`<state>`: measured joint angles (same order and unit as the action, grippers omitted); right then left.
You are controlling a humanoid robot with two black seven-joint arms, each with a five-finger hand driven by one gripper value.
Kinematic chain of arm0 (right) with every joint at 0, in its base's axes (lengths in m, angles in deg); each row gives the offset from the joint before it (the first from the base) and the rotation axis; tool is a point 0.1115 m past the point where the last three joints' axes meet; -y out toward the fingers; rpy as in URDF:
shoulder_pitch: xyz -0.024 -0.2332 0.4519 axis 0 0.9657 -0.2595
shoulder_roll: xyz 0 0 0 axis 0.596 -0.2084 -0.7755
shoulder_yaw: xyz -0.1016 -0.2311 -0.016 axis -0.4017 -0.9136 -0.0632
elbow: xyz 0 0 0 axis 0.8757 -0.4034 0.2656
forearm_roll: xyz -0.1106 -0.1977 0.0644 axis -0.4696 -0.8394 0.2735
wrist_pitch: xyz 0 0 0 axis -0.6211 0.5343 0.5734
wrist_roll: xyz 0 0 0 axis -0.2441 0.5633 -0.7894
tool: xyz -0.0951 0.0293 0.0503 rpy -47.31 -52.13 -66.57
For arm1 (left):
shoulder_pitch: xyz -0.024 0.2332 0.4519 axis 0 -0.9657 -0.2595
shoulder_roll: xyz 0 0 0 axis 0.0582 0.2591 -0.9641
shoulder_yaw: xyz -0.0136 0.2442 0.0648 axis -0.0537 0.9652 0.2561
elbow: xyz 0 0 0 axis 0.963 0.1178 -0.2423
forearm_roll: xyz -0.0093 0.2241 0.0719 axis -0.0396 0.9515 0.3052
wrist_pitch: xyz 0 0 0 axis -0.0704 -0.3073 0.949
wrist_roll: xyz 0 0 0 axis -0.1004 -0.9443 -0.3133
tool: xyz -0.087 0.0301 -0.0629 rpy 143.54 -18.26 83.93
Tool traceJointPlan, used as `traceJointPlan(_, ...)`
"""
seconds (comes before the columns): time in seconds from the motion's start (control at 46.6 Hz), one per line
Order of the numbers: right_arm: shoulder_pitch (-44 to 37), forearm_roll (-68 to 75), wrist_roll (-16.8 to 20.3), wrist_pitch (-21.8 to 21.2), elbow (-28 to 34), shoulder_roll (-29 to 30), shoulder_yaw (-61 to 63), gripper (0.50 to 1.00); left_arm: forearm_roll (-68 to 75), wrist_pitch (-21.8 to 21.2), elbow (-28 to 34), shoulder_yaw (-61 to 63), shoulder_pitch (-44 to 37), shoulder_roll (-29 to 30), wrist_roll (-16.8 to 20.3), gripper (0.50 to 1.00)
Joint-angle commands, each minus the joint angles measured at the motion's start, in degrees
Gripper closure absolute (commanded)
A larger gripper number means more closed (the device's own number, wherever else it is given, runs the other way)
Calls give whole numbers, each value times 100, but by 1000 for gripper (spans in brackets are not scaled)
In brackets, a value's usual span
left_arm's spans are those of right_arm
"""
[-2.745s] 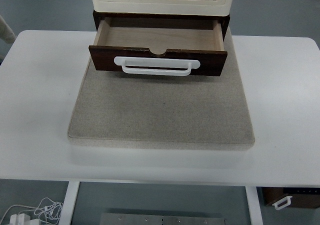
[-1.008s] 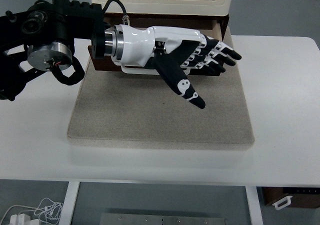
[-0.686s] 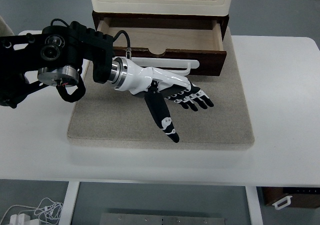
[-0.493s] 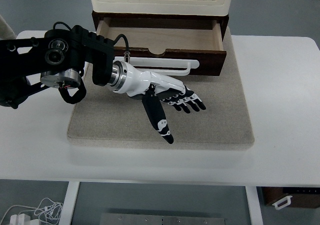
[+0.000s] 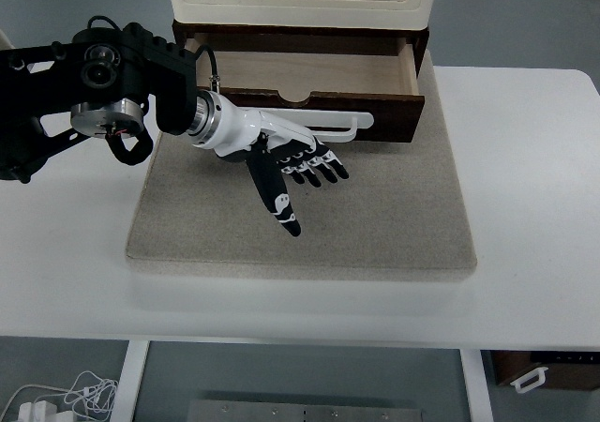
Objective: Close drawer under combined cabinet
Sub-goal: 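Lower the left hand's palm against the drawer front below the handle, then push the drawer front with the left hand toward the cabinet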
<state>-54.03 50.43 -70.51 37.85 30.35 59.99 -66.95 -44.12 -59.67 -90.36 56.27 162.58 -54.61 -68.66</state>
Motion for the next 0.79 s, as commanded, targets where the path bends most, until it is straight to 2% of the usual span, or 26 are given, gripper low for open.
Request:
traceJointPlan(0.0,0,-1,-3,0,0,0,0,548,0,14,76,11,2,3,-1,500)
traceJointPlan(0.772,0,7,-3,0,0,0,0,548,26,-21,735,-68,37,-23,34,500)
